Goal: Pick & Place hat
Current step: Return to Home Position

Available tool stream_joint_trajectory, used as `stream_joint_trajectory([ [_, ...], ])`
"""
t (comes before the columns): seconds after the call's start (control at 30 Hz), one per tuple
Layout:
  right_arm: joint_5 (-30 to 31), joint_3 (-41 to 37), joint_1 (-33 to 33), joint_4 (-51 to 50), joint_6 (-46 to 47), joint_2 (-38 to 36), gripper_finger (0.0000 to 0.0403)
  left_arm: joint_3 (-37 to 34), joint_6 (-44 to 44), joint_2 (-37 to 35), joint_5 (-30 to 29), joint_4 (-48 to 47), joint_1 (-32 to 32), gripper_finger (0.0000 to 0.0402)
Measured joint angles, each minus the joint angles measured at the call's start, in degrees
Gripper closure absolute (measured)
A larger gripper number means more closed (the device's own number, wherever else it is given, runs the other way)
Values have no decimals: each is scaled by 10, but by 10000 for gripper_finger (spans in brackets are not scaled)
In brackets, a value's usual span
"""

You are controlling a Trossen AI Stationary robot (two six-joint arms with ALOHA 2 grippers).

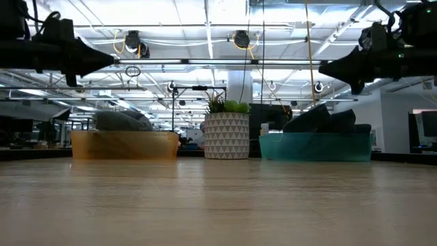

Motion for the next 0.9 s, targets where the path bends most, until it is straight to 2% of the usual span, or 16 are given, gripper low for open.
stream_joint_trajectory([
  [0.1, 0, -17, 0, 7, 8, -11, 391, -23, -14, 0, 0, 20, 0, 330],
  [0.27, 19, -28, 0, 8, 8, -29, 387, -26, -20, 0, 1, -4, 0, 330],
  [0.43, 69, -28, 0, -10, -6, -45, 390, -26, -15, 0, 1, -9, 0, 330],
  [0.63, 90, -29, 0, -99, -8, -71, 391, -25, -26, 1, 1, -59, 0, 330],
  [0.9, 92, -29, 0, -193, -13, -93, 388, -25, -28, 1, 2, -58, 0, 330],
])
